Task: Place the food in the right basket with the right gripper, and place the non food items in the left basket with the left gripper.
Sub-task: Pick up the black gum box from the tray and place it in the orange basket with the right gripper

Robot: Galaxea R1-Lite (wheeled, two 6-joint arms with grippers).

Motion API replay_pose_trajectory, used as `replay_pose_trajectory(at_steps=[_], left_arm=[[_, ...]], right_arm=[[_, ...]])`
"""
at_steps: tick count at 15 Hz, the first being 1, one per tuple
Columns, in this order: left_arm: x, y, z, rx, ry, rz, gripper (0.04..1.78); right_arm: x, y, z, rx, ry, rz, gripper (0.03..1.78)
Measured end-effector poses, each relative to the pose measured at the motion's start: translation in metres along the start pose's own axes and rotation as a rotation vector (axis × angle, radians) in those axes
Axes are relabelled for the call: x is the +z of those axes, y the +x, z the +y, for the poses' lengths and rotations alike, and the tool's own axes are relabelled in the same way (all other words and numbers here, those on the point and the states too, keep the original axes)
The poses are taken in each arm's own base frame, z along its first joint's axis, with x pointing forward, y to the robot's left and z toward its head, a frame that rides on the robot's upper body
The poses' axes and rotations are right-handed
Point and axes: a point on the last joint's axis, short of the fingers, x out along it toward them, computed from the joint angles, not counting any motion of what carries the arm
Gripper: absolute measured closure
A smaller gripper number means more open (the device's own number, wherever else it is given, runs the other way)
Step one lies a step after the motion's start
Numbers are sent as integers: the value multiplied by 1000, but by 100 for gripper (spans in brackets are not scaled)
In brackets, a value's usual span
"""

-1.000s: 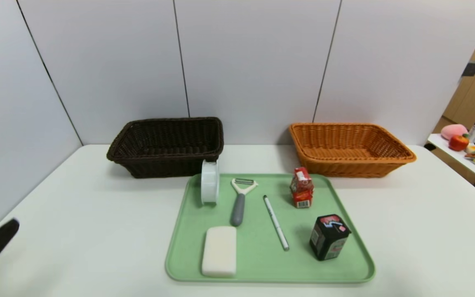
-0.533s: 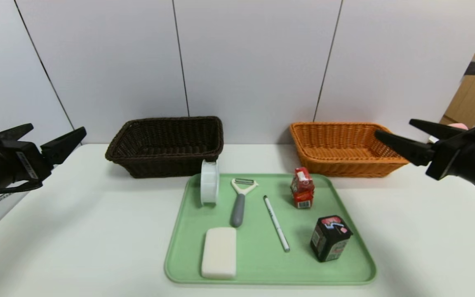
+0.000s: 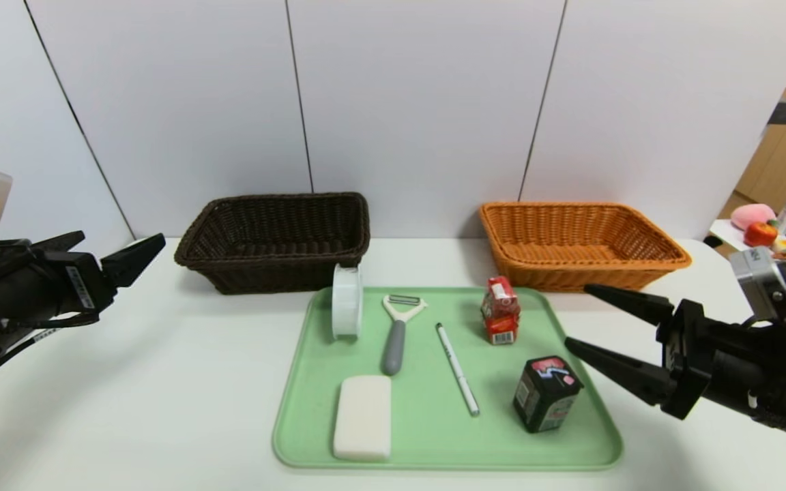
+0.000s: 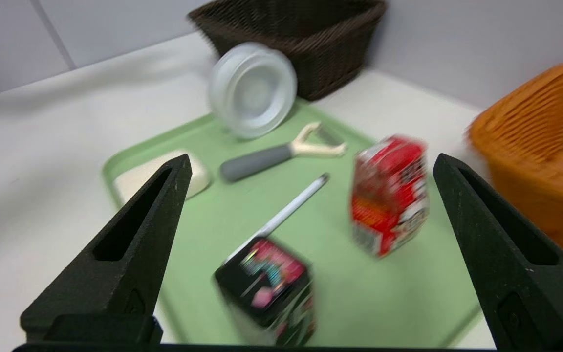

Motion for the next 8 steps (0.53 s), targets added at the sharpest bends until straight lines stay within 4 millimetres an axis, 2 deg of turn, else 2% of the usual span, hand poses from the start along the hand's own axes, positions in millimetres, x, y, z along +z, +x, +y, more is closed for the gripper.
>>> replay_pose_trajectory(at_steps=[3, 8], left_arm=[[0, 0, 0, -1, -26, -2, 13], [1, 0, 0, -1, -35, -3, 13]], right_arm=[[-27, -6, 4, 11, 81, 103, 10], [-59, 2, -2, 31, 95, 221, 10]])
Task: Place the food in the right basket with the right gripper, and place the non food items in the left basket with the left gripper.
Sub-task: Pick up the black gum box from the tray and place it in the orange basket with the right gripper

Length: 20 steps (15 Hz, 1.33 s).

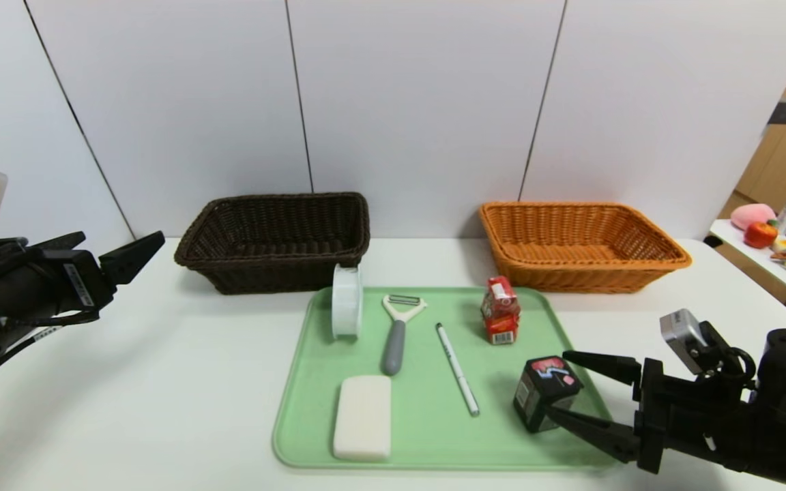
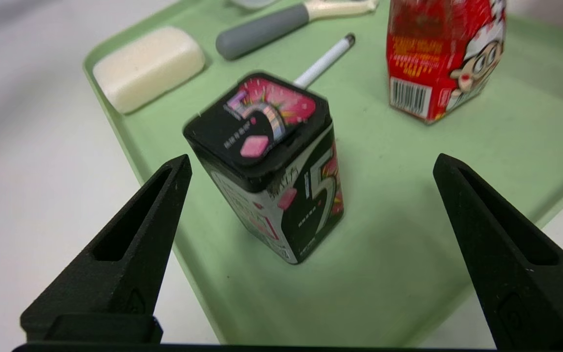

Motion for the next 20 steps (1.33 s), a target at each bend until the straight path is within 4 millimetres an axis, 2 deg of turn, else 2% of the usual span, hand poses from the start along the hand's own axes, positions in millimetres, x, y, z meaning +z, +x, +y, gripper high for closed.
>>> replay_pose_trajectory(at_steps=[4, 9, 18, 20], left_arm=[[0, 0, 0, 0, 4, -1, 13], [2, -3, 0, 1, 6, -11, 13], [1, -6, -1, 2, 4, -11, 13], [0, -6, 0, 3, 4, -9, 13]], right_arm=[[-9, 19, 1, 61, 15, 43, 10], [-2, 41, -5, 96, -21, 12, 10], [-3, 40, -6, 92, -7, 15, 10], [-1, 41, -8, 85, -13, 7, 44]])
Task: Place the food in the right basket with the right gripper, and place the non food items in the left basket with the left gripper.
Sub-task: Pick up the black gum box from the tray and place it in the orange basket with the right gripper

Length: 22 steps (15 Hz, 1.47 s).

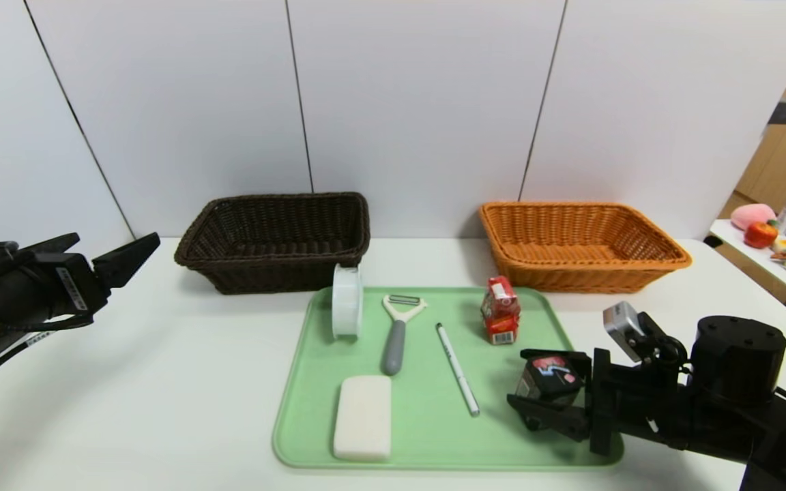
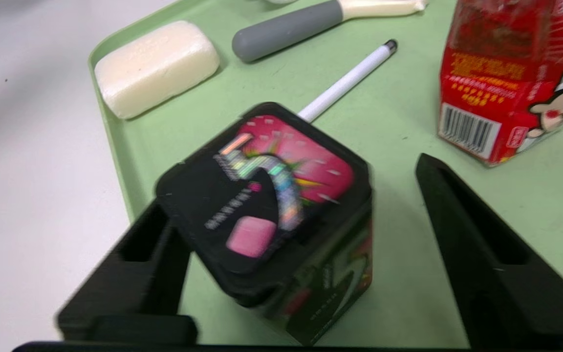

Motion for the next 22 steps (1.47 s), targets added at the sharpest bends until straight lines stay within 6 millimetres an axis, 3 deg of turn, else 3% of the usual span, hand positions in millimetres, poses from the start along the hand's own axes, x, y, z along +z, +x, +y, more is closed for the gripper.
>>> replay_pose_trajectory(at_steps=[5, 13, 15, 17, 22], left_arm=[[0, 0, 0, 0, 1, 0, 13], [-3, -2, 0, 1, -1, 10, 13], [-3, -2, 0, 2, -1, 9, 13], [-3, -3, 0, 5, -1, 9, 13], [-5, -4, 1, 11, -3, 13, 13]], right_arm=[[-3, -4, 3, -2, 13, 12, 104], [10, -10, 9, -6, -14, -31, 108], [37, -11, 5, -44, -53, -130, 108], [80, -13, -9, -114, -94, -261, 108], [178, -61, -66, -443, -136, -311, 108]])
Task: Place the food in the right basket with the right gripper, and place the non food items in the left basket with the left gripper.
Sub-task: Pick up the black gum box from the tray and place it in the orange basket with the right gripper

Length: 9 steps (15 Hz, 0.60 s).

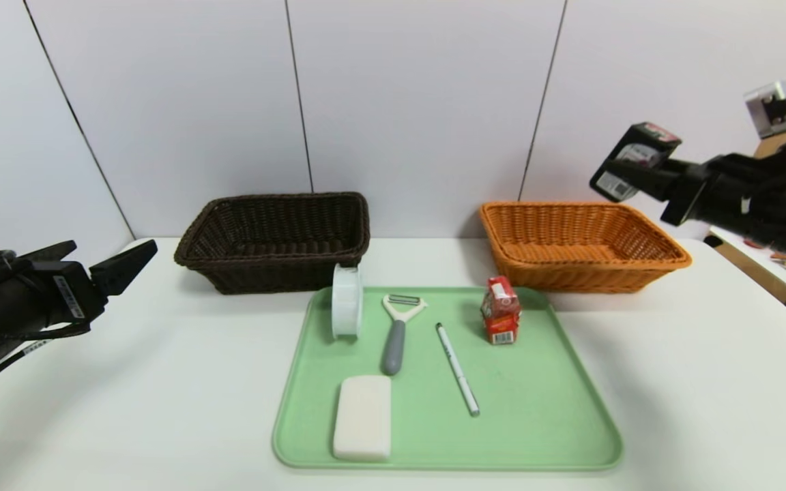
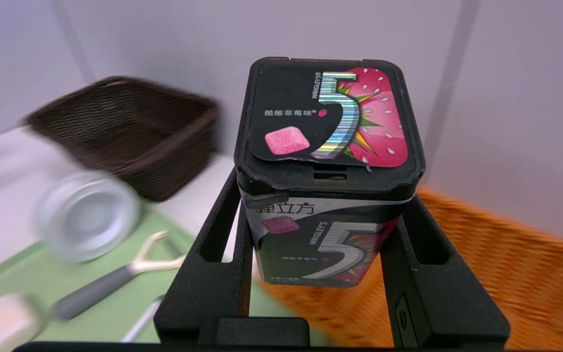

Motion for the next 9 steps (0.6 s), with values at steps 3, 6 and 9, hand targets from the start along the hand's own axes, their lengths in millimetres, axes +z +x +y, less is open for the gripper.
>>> replay_pose_trajectory(at_steps=[3, 6, 9], left_arm=[[0, 0, 0, 3, 2, -1, 13], [0, 0, 1, 4, 3, 0, 13], [-1, 1, 1, 3, 1, 5, 13]], right_arm=[[39, 7, -34, -203, -13, 93, 108], [30, 25, -60, -362, 7, 291, 108], [7, 49, -76, -426, 12, 427, 108]])
